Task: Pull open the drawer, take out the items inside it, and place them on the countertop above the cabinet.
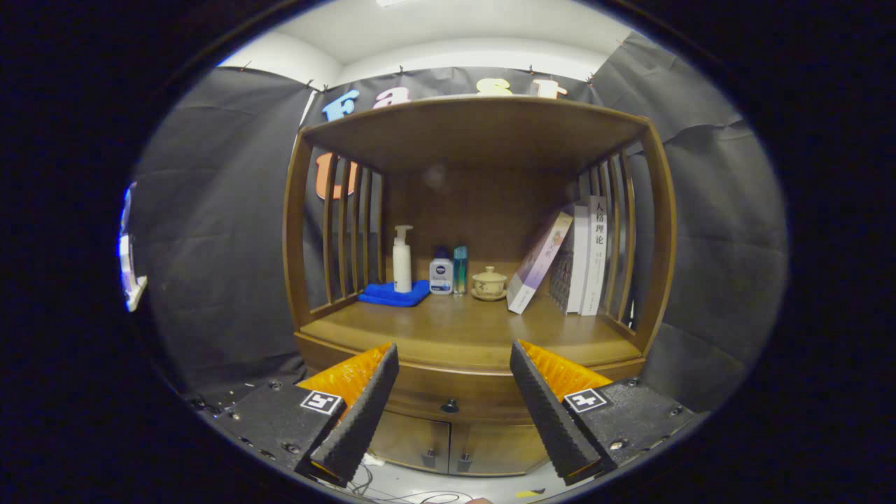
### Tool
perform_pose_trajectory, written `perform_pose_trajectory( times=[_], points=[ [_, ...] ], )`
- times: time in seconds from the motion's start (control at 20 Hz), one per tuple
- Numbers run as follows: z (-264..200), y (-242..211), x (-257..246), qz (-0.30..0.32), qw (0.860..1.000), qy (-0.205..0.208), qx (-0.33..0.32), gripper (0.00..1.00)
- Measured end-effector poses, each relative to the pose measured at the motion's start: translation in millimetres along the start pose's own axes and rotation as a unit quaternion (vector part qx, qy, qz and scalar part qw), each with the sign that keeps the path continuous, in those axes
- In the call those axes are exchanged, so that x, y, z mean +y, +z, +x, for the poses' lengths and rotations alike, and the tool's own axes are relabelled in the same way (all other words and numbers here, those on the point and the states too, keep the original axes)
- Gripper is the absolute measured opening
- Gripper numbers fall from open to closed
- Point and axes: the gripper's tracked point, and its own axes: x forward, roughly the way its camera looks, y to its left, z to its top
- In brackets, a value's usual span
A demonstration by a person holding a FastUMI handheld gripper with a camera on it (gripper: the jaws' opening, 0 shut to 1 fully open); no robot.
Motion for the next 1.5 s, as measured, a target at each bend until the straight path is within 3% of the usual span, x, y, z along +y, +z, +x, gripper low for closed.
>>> perform_pose_trajectory(
  times=[0.5, 0.8, 1.05, 1.2, 1.5],
  points=[
    [76, -100, 5, 0.037, 0.997, -0.024, 0.056, 0.96],
    [94, -121, -9, 0.000, 0.997, -0.065, 0.051, 0.76],
    [102, -129, -2, -0.014, 0.996, -0.070, 0.048, 0.32],
    [101, -131, -3, -0.028, 0.995, -0.085, 0.043, 0.31],
    [101, -132, -2, 0.002, 0.995, -0.079, 0.060, 0.22]
  ],
)
